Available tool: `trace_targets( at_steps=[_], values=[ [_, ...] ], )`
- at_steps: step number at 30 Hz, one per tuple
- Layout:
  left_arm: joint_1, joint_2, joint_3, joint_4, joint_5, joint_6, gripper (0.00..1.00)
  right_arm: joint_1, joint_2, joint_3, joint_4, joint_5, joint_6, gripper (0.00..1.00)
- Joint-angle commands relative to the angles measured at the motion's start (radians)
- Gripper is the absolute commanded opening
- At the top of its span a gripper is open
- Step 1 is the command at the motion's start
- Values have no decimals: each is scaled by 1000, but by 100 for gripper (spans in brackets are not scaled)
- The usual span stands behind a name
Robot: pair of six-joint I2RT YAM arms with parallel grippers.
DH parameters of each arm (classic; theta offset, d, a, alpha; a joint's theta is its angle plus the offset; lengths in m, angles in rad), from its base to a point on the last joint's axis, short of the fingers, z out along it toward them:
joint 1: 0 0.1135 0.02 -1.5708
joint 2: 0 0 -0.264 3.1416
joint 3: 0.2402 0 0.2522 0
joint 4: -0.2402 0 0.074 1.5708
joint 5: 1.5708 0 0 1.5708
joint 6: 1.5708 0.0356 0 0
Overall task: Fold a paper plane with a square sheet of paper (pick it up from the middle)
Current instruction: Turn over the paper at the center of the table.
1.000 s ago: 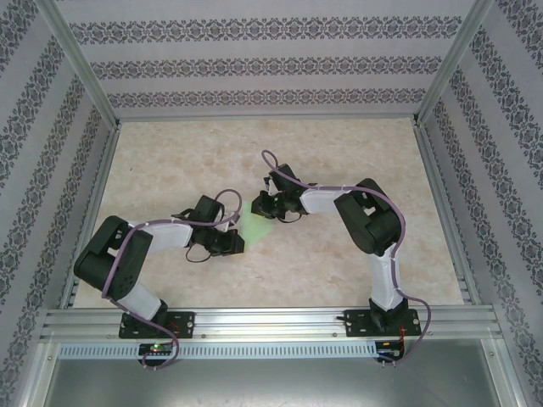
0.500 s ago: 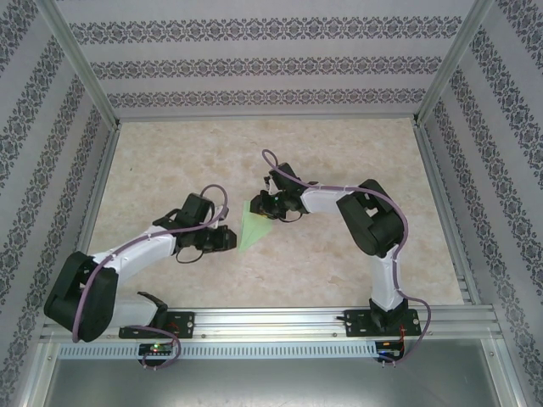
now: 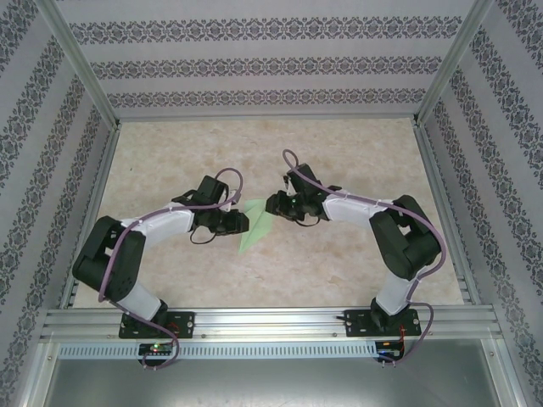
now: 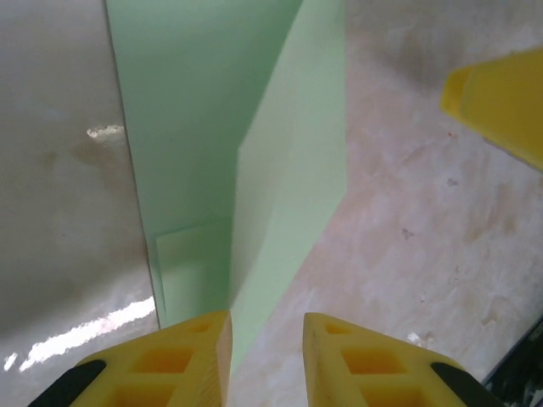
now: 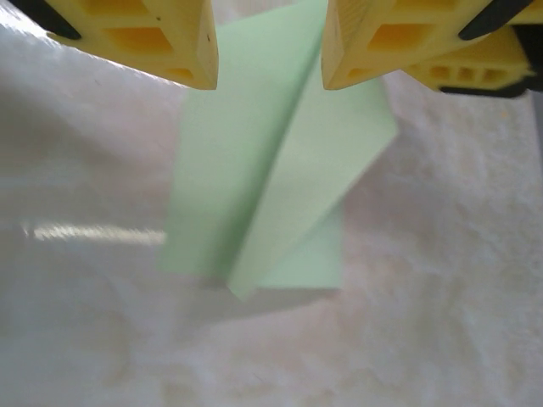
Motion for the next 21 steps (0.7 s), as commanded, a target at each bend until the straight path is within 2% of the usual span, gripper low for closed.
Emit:
trace_targets(
  at_steps=[1, 21],
  values=[
    [-5, 23, 46, -32, -63, 58, 30, 14, -13, -28, 17, 27, 29, 37],
    [-5, 94, 30, -41, -90, 92, 32, 69, 12, -89, 103, 29, 119, 39]
  ],
)
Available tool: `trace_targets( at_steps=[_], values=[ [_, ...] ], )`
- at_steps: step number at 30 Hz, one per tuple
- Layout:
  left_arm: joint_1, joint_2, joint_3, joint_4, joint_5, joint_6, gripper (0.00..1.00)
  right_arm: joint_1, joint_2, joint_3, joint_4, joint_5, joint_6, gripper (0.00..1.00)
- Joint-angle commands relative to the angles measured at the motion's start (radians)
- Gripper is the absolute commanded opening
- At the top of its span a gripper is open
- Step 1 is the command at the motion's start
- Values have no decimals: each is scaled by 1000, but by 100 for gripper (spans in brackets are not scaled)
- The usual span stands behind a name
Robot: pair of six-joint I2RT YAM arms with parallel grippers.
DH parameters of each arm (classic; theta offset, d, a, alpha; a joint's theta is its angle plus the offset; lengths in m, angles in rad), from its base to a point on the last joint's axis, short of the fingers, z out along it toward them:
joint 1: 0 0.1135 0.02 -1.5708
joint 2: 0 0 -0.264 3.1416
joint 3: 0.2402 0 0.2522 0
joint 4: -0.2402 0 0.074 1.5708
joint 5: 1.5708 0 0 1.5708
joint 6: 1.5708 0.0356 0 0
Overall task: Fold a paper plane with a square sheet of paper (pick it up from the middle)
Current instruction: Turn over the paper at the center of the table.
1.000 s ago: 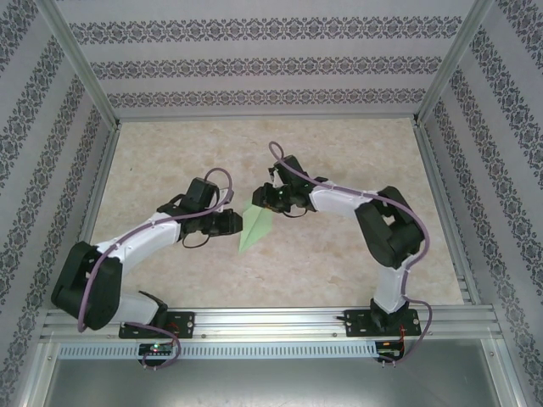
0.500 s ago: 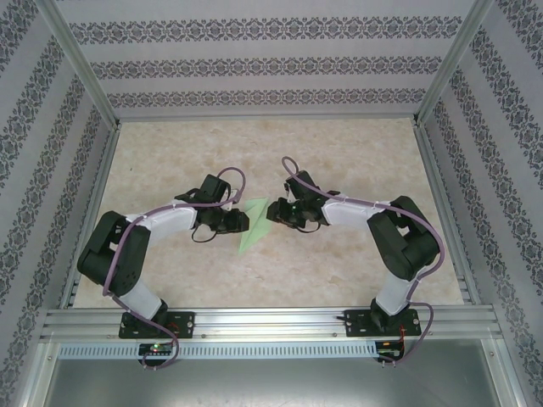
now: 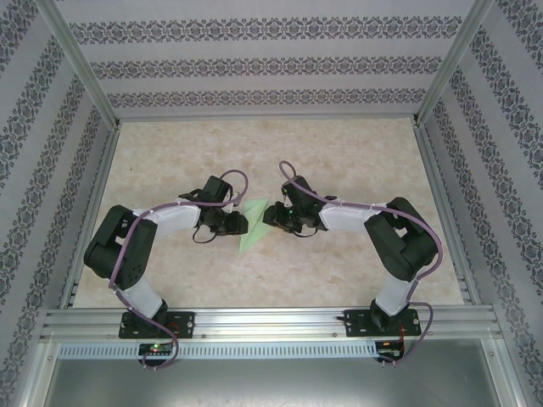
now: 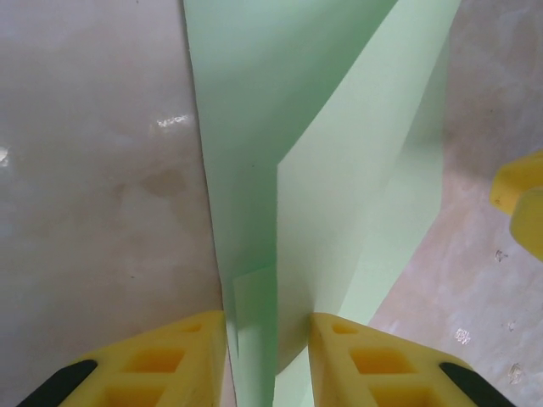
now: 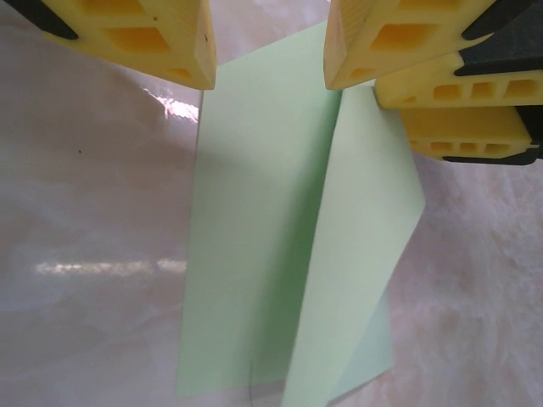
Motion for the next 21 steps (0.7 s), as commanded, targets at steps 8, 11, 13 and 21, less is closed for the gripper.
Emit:
trace_targets(
  at_steps=[8, 11, 13, 21],
  values=[
    [-7, 6, -32, -18, -12, 18, 31, 22, 8, -45, 73, 21, 43, 39],
    [-6, 5, -48, -12, -12, 12, 30, 21, 8, -47, 77, 24, 47, 39],
    [-7, 2, -63, 9, -5, 7, 30, 22, 10, -47, 79, 20, 53, 39],
    [-11, 23, -61, 7, 13, 7, 30, 21, 11, -62, 116, 28, 92, 39]
  ],
)
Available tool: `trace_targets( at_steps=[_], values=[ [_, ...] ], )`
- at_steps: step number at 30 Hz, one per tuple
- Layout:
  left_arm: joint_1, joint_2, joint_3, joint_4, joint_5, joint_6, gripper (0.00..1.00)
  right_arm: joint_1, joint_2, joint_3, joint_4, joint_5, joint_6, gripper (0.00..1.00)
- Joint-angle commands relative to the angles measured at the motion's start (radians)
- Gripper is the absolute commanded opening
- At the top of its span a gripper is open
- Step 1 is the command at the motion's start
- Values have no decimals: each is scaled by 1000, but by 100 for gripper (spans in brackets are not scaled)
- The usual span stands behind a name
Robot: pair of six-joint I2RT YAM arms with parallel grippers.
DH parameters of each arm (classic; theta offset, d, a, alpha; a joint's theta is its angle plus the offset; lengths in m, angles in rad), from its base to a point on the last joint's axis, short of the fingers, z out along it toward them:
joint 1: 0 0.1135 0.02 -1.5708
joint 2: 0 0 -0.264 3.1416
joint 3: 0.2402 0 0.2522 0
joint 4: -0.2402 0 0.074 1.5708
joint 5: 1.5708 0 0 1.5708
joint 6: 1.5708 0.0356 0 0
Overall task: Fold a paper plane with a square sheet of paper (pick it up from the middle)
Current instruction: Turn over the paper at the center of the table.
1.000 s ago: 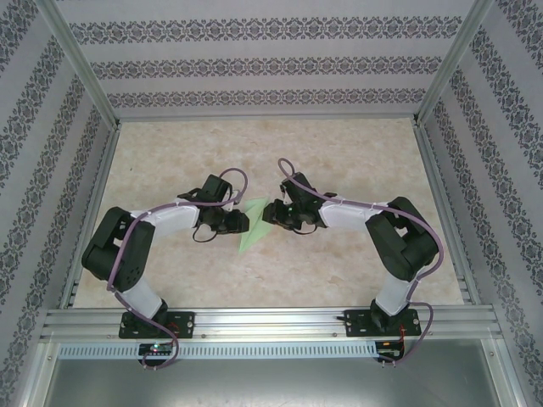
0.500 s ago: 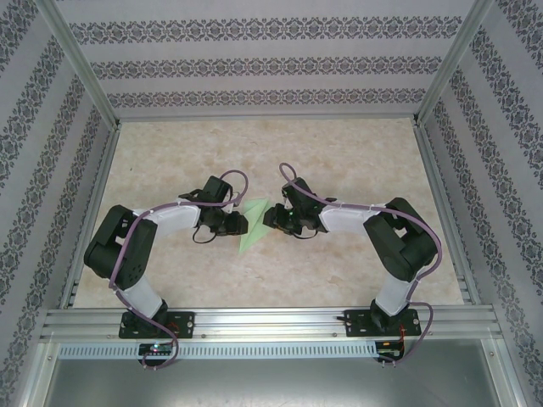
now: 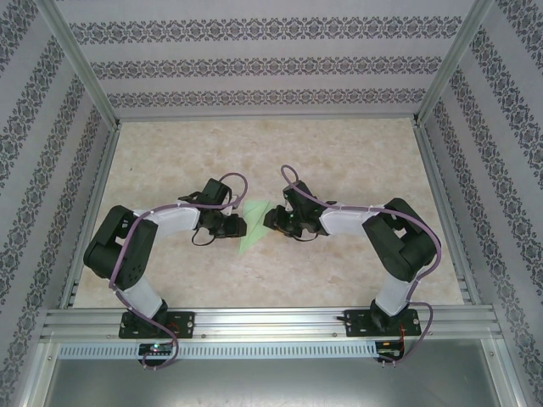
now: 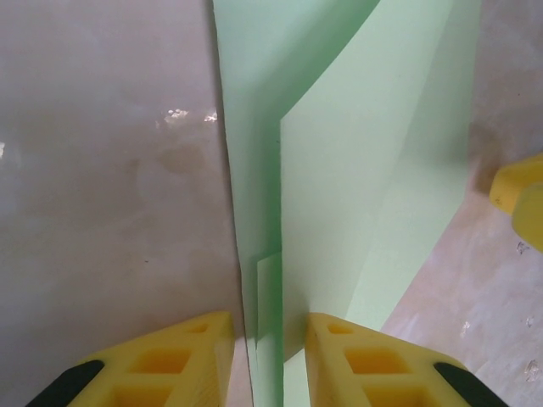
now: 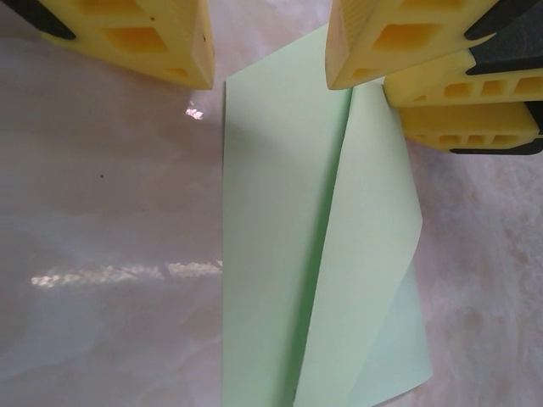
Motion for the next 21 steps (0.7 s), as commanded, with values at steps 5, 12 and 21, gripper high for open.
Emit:
trace_targets(
  at_steps=[5, 12, 21],
  values=[
    [-15, 36, -28, -10, 16, 7, 30, 8, 5, -7, 42, 38, 36, 40],
    [-18, 55, -31, 10, 40, -7, 28, 15, 19, -8, 45, 30, 52, 39],
    [-29, 81, -32, 22, 56, -24, 28, 17, 17, -25, 50, 35, 63, 39]
  ],
)
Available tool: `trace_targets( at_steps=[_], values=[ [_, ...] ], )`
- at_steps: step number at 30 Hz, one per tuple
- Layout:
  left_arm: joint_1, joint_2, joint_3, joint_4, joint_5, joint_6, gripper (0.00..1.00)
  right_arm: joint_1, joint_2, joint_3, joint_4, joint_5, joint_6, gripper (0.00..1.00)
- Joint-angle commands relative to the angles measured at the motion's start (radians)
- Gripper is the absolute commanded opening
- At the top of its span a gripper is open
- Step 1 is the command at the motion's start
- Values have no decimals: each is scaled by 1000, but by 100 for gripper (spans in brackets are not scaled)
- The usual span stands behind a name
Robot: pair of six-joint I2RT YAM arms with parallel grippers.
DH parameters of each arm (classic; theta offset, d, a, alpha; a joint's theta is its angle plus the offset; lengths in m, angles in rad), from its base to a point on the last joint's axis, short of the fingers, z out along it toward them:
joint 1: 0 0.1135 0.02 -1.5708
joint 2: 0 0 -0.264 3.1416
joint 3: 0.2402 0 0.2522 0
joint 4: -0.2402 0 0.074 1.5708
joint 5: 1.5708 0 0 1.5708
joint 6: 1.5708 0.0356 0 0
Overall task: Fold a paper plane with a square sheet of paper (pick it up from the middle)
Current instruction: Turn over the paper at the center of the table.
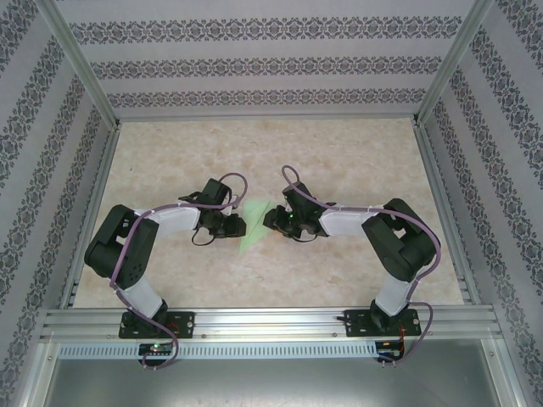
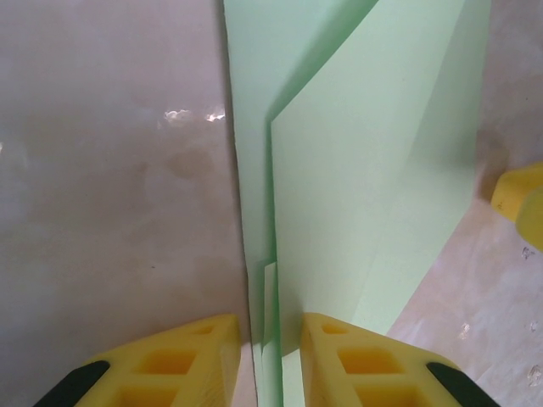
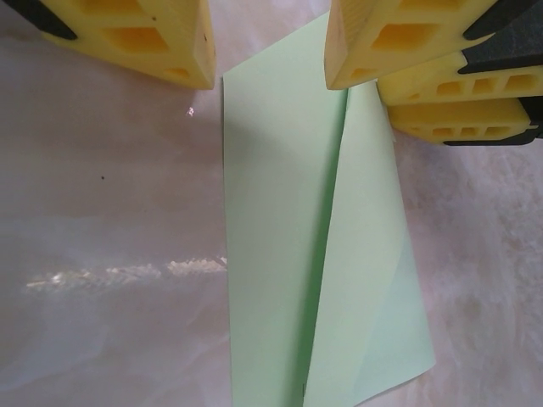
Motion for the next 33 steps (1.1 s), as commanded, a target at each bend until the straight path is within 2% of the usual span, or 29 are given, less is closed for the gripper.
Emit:
trace_targets(
  at_steps=[1, 21, 29, 33],
  values=[
    [-29, 72, -30, 15, 54, -18, 28, 11, 17, -14, 30, 17, 22, 39],
    [-41, 113, -34, 68, 136, -68, 25, 15, 58, -28, 149, -33, 74, 38],
    [-44, 108, -34, 64, 136, -74, 24, 6, 45, -44, 162, -30, 71, 38],
    [-45, 103, -37, 82, 165, -86, 24, -9, 48, -87, 295, -86, 80, 39]
  ],
)
